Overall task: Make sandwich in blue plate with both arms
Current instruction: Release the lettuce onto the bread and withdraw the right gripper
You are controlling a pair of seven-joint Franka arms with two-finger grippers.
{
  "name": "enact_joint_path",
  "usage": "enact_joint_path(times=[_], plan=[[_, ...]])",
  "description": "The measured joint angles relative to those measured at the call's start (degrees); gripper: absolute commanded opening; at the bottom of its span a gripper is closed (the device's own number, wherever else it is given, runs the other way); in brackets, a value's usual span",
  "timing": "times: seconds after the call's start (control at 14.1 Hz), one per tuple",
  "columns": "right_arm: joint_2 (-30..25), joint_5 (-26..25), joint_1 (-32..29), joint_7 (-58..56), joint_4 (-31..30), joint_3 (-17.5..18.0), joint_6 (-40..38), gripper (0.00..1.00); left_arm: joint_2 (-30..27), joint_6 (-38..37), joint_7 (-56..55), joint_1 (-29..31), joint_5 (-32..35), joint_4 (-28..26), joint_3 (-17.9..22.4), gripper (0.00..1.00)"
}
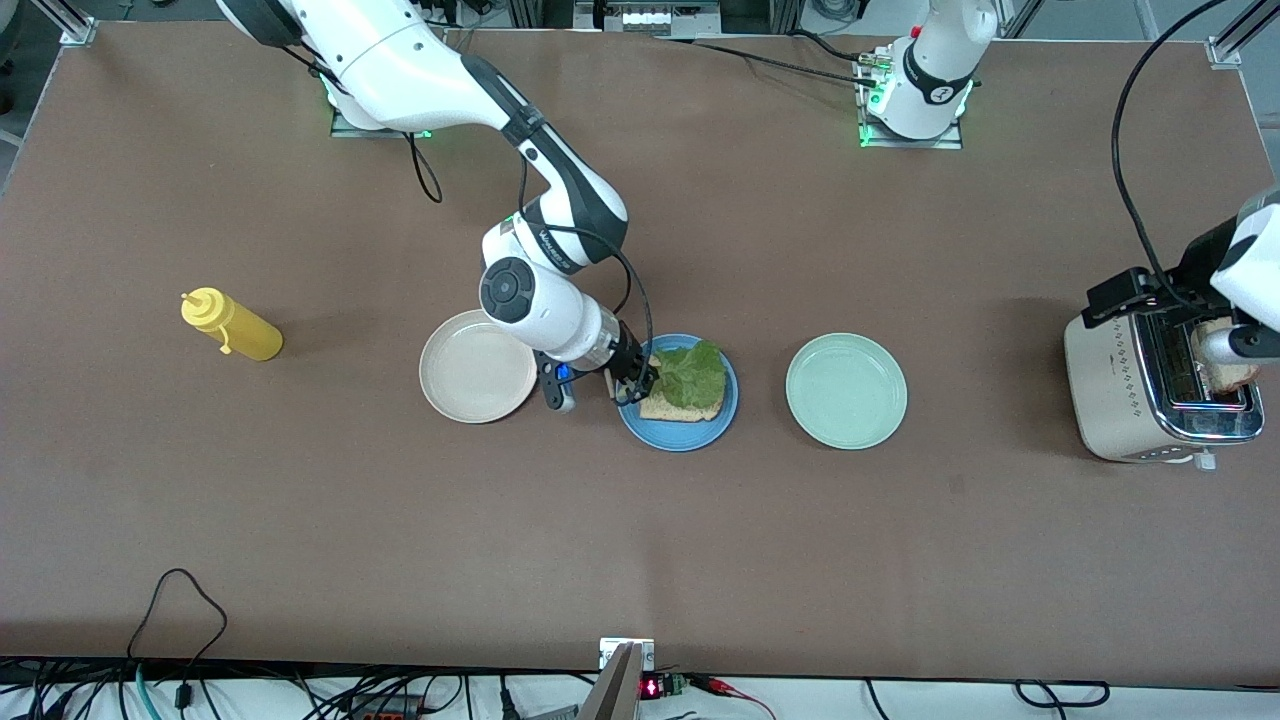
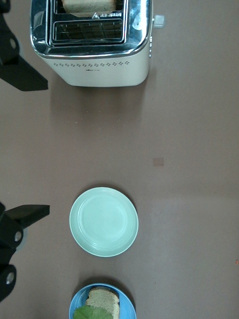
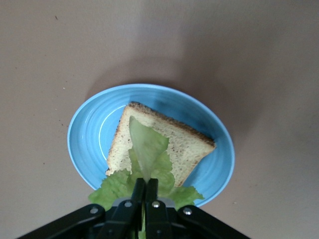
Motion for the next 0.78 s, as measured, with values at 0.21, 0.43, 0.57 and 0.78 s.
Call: enact_joint_path(times=[0.21,0.43,0.57,0.78], plan=[[2.1,0.2,0.1,0.8,1.8,0.0,0.0,0.23,-3.1,2.1,-0.3,-0.1,0.0,-5.7,-0.2,1.0],[3.1,0.2,0.2,1.1,2.5,0.0,0.0,1.0,-5.3,3.7,-0.3,-0.1,0.0,-9.5,-0.2,1.0],[3.1,0.2,0.2,1.1,2.6,0.0,0.0,1.0,-5.6,3.8,-0.3,-0.1,0.0,-9.9,-0.2,1.0],[2.4,0.2,-0.2,-3.1,2.8,-0.5,-2.8,1.0,-5.6,4.0,-0.3,0.0,0.0,-10.2,0.1,1.0]])
